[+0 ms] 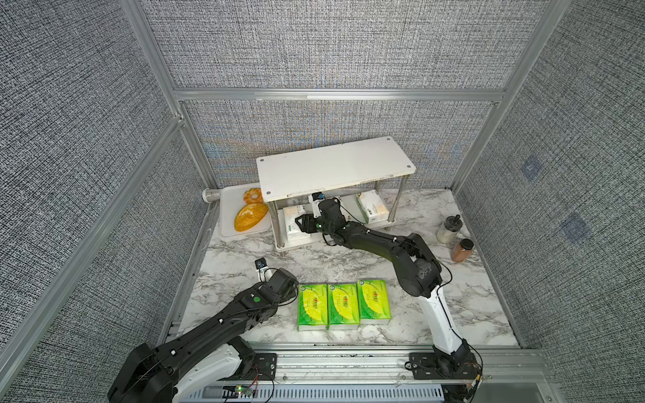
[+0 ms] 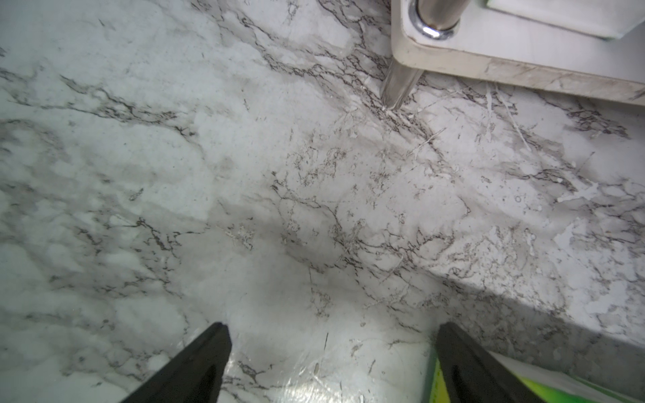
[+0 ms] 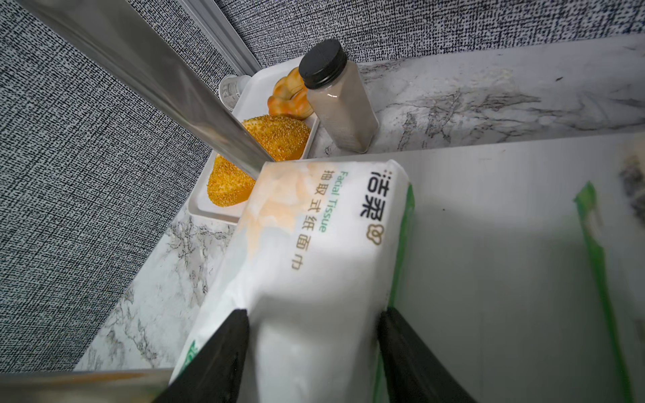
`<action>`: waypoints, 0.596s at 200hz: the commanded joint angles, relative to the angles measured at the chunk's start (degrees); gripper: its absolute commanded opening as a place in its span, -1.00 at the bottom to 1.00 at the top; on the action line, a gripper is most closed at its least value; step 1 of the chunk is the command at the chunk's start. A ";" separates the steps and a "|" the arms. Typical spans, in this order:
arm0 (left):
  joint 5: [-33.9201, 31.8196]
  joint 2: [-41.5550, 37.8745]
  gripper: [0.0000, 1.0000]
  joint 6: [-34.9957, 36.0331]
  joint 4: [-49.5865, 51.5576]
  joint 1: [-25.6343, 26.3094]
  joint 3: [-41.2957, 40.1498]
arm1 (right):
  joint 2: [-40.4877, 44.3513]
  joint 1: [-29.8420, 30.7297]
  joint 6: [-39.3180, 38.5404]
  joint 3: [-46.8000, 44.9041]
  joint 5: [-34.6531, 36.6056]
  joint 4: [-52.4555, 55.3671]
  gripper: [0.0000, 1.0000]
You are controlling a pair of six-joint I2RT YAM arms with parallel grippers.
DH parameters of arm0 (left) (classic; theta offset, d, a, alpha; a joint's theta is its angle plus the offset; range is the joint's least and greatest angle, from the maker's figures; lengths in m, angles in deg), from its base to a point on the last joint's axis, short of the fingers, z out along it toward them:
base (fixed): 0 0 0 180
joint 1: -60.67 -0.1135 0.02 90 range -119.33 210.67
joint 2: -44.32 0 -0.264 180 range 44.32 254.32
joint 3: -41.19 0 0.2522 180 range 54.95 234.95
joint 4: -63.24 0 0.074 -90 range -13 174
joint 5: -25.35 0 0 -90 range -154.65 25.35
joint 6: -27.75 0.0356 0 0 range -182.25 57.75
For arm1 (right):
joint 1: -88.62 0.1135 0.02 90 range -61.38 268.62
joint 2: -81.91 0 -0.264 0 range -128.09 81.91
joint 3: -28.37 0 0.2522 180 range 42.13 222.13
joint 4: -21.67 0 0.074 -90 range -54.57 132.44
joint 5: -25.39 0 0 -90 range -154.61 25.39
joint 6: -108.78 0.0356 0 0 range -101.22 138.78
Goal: Place the tissue boxes on the shelf by color
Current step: Adjust the box of tissues on the shelf.
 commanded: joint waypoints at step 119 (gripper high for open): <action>-1.58 0.00 0.94 2.16 1.27 -0.58 2.72 | 10.18 -0.62 -0.94 -7.94 -2.71 -4.82 0.41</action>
